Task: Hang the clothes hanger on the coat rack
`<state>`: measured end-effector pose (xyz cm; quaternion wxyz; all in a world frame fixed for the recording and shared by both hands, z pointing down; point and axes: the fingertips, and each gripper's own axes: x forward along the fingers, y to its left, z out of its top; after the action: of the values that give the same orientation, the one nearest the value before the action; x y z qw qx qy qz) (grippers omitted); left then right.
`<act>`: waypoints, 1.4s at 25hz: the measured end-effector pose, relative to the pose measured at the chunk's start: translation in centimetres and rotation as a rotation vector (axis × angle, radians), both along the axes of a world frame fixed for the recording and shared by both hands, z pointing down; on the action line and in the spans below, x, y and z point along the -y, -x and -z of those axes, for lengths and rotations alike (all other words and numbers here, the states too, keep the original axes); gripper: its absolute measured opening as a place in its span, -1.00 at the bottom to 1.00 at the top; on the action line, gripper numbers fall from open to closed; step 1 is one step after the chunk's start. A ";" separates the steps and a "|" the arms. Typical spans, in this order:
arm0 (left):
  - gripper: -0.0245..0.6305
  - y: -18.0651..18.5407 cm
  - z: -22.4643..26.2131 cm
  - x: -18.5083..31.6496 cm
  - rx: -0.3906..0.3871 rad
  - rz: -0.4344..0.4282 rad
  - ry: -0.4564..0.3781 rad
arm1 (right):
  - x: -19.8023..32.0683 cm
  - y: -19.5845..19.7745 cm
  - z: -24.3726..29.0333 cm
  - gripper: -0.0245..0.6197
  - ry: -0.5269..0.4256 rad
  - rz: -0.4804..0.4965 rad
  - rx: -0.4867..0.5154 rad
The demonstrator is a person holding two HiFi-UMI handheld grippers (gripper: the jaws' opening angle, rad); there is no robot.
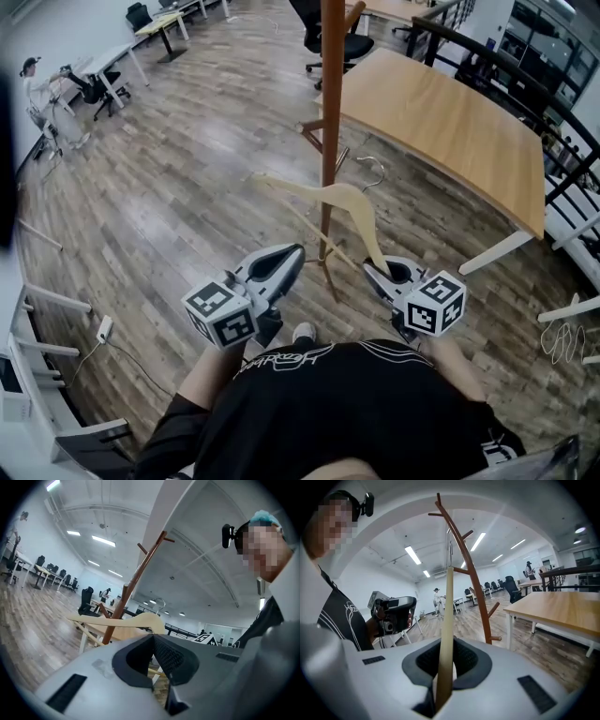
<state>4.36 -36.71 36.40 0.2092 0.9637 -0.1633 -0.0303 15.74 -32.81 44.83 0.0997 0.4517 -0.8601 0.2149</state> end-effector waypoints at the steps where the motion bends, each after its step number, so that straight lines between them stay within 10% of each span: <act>1: -0.90 0.0 0.0 0.8 0.001 -0.013 -0.005 | 0.8 0.1 0.1 -0.75 -0.001 -0.008 -0.008; 35: -0.90 0.2 -4.6 15.8 -0.015 -0.175 0.066 | 13.3 1.4 -3.4 -0.75 0.027 -0.106 -0.103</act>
<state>4.19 -52.46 41.00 0.2440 0.9666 -0.0778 -0.0136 14.34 -46.07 48.21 0.1385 0.5056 -0.8258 0.2077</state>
